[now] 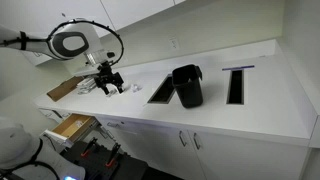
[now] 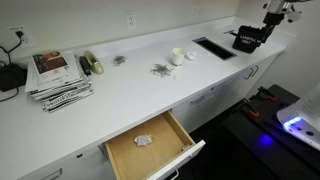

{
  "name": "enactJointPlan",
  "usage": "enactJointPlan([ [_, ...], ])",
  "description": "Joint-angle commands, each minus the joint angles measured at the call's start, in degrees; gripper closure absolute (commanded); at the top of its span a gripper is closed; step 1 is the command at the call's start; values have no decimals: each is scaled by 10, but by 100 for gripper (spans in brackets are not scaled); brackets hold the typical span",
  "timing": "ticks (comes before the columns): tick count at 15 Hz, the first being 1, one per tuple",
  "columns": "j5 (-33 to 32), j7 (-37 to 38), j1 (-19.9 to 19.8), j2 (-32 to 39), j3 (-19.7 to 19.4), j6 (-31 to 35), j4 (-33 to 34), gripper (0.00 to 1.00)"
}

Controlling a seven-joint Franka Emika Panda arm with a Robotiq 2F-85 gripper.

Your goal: Open the right door to the cupboard on the right

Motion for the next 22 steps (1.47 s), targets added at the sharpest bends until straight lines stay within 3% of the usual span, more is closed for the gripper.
enactJointPlan([
  [1,3,-2,-6,0,6,-1,0,0],
  [16,3,-2,-6,1,6,-1,0,0],
  [22,10,58,-62,15,-27,29,19,0],
])
